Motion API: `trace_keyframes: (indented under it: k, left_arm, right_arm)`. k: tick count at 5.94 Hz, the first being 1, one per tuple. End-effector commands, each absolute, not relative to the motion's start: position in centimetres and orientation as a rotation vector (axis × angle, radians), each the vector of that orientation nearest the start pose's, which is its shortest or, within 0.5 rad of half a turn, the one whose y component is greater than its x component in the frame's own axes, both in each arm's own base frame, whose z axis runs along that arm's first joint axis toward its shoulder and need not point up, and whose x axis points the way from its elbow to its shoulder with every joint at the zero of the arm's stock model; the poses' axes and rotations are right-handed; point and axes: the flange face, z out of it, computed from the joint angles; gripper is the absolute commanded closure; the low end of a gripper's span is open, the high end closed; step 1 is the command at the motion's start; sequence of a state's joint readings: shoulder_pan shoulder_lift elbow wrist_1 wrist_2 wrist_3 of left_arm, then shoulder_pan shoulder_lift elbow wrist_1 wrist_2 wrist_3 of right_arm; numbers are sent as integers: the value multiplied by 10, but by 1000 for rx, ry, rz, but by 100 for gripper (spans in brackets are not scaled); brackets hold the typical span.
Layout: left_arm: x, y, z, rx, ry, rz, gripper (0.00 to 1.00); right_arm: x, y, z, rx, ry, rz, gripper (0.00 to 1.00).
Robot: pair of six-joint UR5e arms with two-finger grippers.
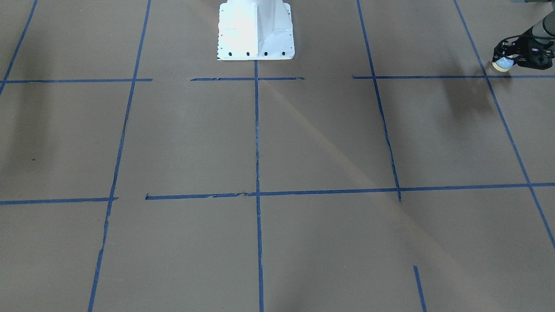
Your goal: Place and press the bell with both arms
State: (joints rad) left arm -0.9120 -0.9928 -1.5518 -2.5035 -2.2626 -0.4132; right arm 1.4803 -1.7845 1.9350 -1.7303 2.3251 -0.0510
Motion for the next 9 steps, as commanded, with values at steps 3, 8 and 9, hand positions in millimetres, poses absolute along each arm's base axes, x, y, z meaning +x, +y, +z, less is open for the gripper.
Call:
trace_keyframes:
  k: [3,8,9]
  left_arm:
    - [70,-308,648,108,802,181,100]
    - [153,-456,321,-31,761,81,100]
    - [214,-469,269,-85,769,72,100]
  right_arm:
    - [29,-401,593,-22,-752,-135,0]
    - [29,-406,587,-9,-751,-141,0]
    - [29,-408,586,-4,-749,-142,0]
